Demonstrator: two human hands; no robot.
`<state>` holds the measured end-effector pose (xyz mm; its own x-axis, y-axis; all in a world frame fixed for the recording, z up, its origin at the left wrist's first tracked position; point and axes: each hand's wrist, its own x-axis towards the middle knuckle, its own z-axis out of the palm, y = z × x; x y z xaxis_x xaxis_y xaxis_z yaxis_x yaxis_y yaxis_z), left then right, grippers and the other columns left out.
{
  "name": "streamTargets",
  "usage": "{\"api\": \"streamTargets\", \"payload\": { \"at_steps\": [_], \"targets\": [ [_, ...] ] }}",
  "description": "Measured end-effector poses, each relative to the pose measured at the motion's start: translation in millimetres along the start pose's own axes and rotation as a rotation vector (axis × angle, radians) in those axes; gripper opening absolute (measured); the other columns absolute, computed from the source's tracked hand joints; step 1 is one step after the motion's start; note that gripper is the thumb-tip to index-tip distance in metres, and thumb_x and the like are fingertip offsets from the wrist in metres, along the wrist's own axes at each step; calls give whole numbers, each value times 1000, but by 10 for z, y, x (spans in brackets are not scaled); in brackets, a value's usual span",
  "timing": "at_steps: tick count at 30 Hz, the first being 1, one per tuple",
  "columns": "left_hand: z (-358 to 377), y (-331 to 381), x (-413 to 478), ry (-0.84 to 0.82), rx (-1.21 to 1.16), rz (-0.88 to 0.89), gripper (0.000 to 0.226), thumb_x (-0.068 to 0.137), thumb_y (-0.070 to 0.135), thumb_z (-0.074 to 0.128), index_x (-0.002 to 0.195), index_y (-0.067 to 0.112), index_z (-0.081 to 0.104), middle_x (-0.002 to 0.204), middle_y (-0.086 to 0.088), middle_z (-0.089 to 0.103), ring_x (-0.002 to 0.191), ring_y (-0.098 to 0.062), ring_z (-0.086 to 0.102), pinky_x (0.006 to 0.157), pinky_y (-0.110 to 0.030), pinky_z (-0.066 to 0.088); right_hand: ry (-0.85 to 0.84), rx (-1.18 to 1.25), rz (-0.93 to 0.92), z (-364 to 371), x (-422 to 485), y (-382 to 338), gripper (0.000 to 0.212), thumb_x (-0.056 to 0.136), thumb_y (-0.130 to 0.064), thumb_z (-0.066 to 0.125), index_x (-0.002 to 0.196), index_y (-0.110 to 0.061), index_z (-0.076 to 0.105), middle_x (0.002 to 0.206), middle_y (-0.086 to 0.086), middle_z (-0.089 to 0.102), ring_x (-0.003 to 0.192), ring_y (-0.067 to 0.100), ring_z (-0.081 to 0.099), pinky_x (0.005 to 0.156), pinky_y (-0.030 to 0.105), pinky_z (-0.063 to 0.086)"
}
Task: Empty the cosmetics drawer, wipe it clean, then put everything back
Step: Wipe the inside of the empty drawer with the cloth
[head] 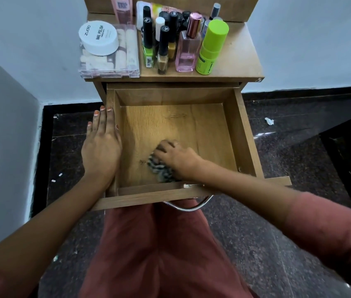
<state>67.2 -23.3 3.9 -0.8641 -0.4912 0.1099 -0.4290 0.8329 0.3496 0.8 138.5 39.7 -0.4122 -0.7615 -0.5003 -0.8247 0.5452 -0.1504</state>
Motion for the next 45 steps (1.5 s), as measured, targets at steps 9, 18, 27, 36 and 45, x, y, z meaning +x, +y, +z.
{"api": "streamTargets", "payload": {
  "at_steps": [9, 18, 27, 36, 45],
  "targets": [
    [3, -3, -4, 1, -8, -7, 44, 99, 10, 29, 141, -1, 25, 149, -19, 25, 141, -29, 19, 116, -40, 14, -152, -263, 291, 91, -506, 820, 59, 93, -10, 44, 141, -2, 11, 145, 16, 18, 135, 35, 21, 105, 36, 34],
    [-9, 1, 2, -3, -9, -2, 44, 99, 10, 27, 142, 0, 22, 150, -19, 23, 142, -28, 17, 116, -37, 12, -98, -364, 235, -54, -278, 922, 73, 87, -2, 52, 144, -10, 6, 149, 15, 12, 137, 37, 21, 98, 37, 44],
    [-14, 2, 8, 6, -13, 0, 44, 99, 10, 28, 141, -1, 24, 150, -19, 24, 142, -29, 18, 116, -37, 12, -167, -334, 380, -15, -331, 946, 66, 92, -15, 47, 143, -3, 6, 146, 20, 26, 117, 30, 54, 89, 34, 49],
    [-21, -19, 7, -2, 4, 17, 44, 99, 10, 29, 141, -2, 24, 149, -21, 24, 141, -30, 19, 116, -38, 13, -181, -234, 416, 186, -410, 827, 53, 91, -6, 45, 137, -2, 18, 133, 18, 41, 116, 31, 54, 91, 36, 48],
    [-9, -4, 32, -16, 4, 8, 45, 100, 13, 26, 143, -1, 21, 151, -19, 21, 142, -28, 16, 117, -37, 11, -54, -285, 316, -62, -246, 925, 68, 87, -4, 53, 141, -7, 12, 137, 17, 35, 116, 31, 53, 89, 35, 48]
  ]
}}
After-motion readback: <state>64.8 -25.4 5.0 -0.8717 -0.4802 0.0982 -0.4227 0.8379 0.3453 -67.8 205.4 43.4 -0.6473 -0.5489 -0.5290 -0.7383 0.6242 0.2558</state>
